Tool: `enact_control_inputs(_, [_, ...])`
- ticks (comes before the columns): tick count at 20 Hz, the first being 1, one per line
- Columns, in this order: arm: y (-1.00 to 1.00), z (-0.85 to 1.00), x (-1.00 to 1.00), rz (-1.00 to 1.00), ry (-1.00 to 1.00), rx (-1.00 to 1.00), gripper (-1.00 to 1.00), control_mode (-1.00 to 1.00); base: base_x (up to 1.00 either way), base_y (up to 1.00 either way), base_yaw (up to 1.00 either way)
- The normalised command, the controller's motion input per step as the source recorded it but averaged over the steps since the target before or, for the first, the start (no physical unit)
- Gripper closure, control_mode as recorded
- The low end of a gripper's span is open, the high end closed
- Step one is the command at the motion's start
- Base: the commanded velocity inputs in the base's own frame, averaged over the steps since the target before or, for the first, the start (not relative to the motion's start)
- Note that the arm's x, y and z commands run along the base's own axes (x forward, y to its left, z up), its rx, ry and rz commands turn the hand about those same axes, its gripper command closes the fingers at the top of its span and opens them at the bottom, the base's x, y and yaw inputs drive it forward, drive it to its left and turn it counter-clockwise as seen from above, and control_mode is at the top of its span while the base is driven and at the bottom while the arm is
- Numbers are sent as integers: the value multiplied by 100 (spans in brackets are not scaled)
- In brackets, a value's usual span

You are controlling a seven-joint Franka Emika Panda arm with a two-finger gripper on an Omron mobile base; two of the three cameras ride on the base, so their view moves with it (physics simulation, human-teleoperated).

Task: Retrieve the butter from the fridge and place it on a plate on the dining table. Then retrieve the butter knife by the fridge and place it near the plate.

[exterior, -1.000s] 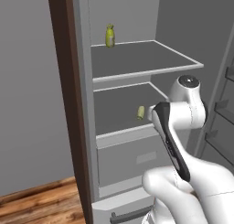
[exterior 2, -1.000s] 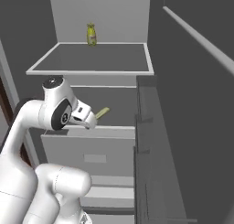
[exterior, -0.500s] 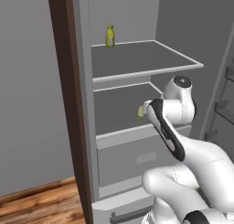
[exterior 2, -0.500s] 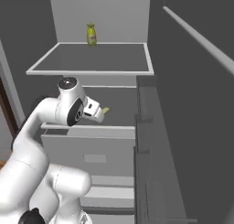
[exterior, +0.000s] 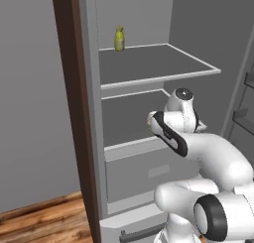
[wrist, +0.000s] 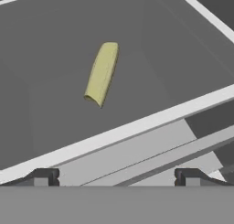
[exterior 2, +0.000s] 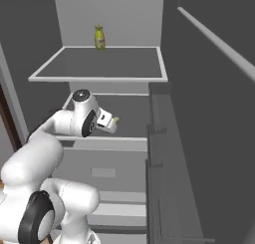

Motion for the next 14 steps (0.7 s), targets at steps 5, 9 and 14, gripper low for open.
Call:
enact_control_inputs(5, [2,-22,80,-1,3,-1,-100,-100,0,0,0])
enact_control_inputs(9, [6,-16,73,-2,8,-1,-100,-100,0,0,0])
enact_control_inputs(14, [8,-16,68,-3,5,0,-100,-100,0,0,0])
